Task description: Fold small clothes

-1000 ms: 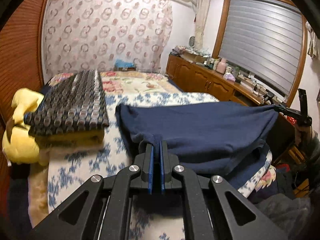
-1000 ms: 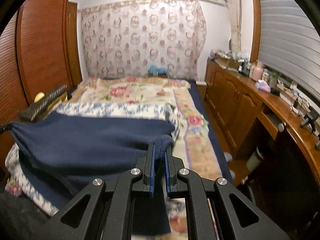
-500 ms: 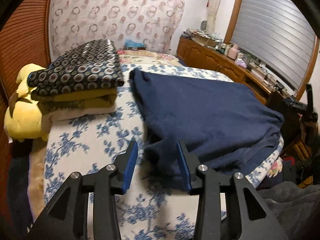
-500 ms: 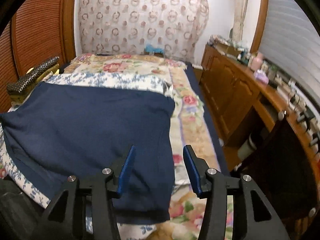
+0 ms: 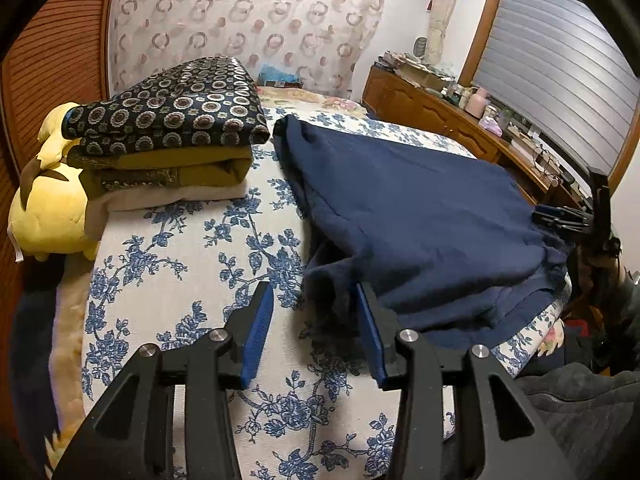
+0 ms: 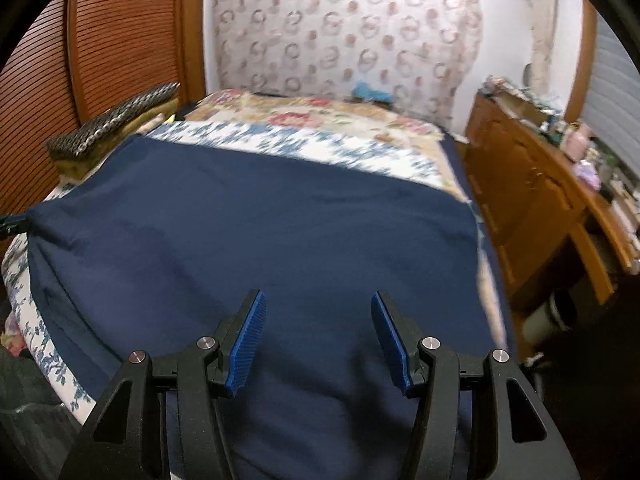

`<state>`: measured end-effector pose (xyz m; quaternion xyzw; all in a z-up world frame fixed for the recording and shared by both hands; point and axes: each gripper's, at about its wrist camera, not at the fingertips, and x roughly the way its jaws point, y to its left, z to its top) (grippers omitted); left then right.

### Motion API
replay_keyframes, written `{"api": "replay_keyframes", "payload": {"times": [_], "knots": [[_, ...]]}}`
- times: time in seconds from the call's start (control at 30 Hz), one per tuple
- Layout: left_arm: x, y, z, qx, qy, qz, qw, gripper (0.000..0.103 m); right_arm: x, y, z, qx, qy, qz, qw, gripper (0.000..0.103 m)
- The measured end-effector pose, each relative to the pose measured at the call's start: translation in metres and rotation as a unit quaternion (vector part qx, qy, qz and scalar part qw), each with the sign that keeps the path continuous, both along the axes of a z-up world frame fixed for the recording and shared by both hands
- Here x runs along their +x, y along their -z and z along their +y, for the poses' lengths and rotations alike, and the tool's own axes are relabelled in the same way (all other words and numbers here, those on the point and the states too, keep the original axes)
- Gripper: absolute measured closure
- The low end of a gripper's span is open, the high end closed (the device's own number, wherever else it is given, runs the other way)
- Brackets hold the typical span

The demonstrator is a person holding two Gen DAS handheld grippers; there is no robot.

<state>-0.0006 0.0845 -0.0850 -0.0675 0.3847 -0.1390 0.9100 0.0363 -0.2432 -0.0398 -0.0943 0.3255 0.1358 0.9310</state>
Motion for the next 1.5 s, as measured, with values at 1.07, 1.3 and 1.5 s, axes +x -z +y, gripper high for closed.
{"api": "replay_keyframes", "payload": {"times": [1.07, 1.3, 1.5], "knots": [[0.029, 0.007, -0.034, 0.032, -0.006, 0.017, 0.9993, 0.029, 0.012, 0.020, 0.003, 0.008, -0.032, 0.026, 0.999, 0.040], [0.032, 0.014, -0.036, 0.032, -0.007, 0.027, 0.9991, 0.029, 0.011, 0.019, 0.002, 0.008, -0.032, 0.026, 0.999, 0.040], [0.029, 0.021, -0.035, 0.032, -0.006, 0.027, 0.9991, 0.029, 0.011, 0.019, 0.001, 0.009, -0.033, 0.026, 0.999, 0.040]]}}
